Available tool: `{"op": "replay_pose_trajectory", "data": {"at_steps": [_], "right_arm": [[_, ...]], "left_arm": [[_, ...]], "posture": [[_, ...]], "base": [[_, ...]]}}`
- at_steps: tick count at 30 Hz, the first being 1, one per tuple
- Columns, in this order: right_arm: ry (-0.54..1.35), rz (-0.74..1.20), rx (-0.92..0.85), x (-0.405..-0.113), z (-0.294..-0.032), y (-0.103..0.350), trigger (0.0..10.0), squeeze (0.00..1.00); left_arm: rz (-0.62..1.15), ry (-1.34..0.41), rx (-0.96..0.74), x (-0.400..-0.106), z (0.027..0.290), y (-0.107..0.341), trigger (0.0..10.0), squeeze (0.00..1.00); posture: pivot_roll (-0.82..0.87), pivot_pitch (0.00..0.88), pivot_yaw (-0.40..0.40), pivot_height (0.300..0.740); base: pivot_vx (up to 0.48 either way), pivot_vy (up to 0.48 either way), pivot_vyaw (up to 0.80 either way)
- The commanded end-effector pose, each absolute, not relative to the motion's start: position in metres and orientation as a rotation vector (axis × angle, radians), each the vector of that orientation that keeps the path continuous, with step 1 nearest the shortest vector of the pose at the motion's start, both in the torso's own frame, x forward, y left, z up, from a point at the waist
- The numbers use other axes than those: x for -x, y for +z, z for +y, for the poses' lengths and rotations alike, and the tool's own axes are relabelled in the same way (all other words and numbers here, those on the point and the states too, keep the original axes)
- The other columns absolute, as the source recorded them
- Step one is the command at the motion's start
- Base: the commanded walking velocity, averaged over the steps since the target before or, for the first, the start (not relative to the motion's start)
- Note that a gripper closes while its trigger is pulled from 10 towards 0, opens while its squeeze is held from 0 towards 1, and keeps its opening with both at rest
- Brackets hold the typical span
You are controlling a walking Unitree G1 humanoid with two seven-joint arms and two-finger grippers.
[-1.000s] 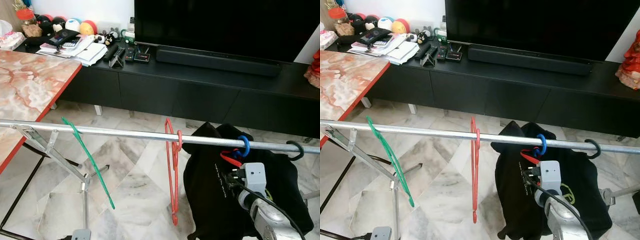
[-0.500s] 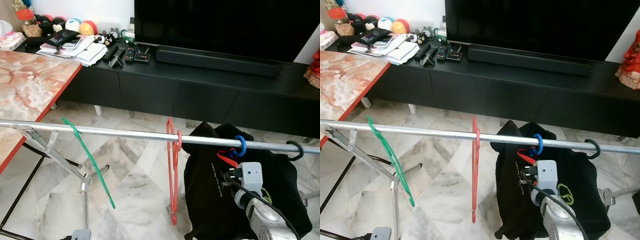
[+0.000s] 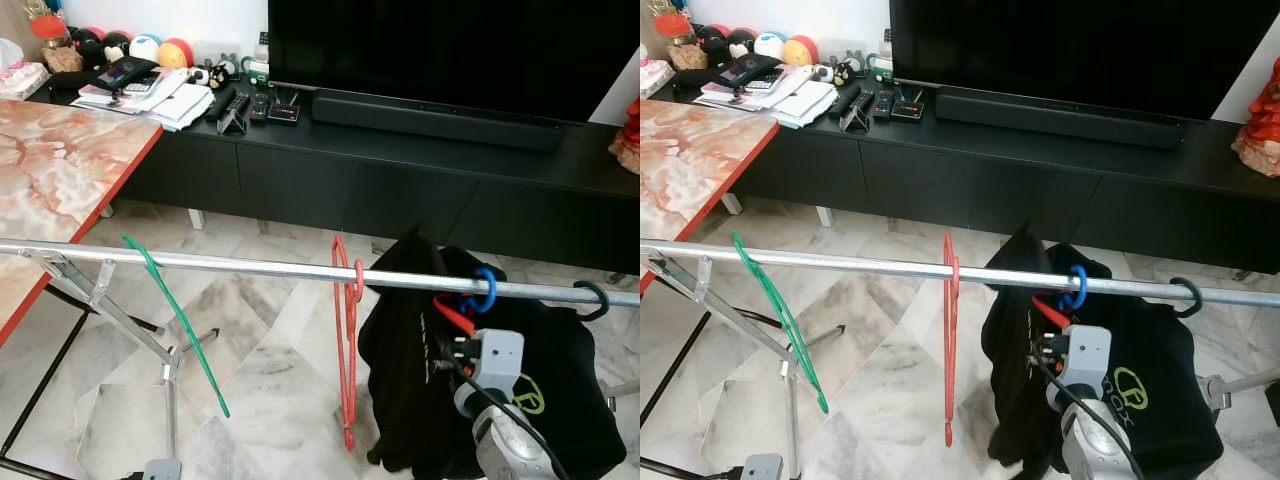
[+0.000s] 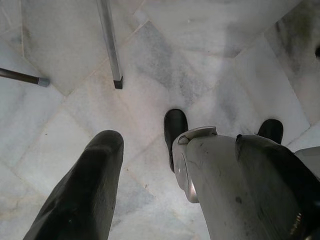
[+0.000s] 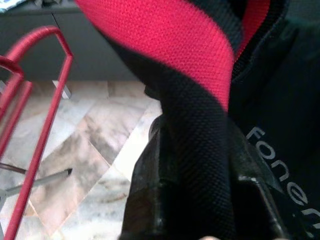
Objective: Hang hanger
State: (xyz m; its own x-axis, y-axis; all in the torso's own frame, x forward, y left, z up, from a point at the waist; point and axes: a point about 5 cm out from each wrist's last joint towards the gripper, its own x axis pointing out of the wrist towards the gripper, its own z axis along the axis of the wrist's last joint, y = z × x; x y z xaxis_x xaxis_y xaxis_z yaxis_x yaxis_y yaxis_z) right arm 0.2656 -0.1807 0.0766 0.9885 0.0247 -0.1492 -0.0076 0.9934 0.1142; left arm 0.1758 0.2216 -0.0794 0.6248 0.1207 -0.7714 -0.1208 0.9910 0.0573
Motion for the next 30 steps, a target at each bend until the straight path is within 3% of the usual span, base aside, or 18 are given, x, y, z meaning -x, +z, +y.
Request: {"op": "replay_pose_trajectory", "data": {"at_steps": [1, 13, 18, 20, 21, 30], "right_arm": [[0.001, 0.065, -0.098, -0.259, -0.184, 0.089, 0.0, 0.00], [0.008, 0.203, -0.091, -0.215, -0.185, 0.060, 0.0, 0.00], [-0.076, 0.237, -0.154, -0.214, -0.191, 0.049, 0.0, 0.00], [-0.093, 0.243, -0.189, -0.215, -0.191, 0.048, 0.5, 0.00], [-0.103, 0.263, -0.223, -0.216, -0.189, 0.044, 10.0, 0.00], [-0.101, 0.316, -0.262, -0.218, -0.180, 0.030, 10.0, 0.00]], "left_arm": [[0.915, 0.143, 0.008, -0.167, 0.221, -0.084, 10.0, 0.00], [0.914, 0.144, 0.008, -0.167, 0.221, -0.084, 10.0, 0.00], [0.910, 0.147, 0.006, -0.169, 0.222, -0.083, 10.0, 0.00], [0.908, 0.149, 0.007, -0.169, 0.222, -0.083, 10.0, 0.00], [0.906, 0.153, 0.009, -0.170, 0.223, -0.082, 10.0, 0.00], [0.904, 0.165, 0.009, -0.169, 0.226, -0.082, 10.0, 0.00]], "posture": [[0.05, 0.172, -0.086, 0.740], [0.04, 0.176, -0.088, 0.740], [0.04, 0.175, -0.087, 0.740], [0.05, 0.175, -0.087, 0.740], [0.05, 0.174, -0.084, 0.740], [0.06, 0.157, -0.074, 0.740]], "base": [[0.000, 0.000, 0.00], [0.000, 0.000, 0.00], [0.000, 0.000, 0.00], [0.000, 0.000, 0.00], [0.000, 0.000, 0.00], [-0.032, 0.000, 0.00]]}}
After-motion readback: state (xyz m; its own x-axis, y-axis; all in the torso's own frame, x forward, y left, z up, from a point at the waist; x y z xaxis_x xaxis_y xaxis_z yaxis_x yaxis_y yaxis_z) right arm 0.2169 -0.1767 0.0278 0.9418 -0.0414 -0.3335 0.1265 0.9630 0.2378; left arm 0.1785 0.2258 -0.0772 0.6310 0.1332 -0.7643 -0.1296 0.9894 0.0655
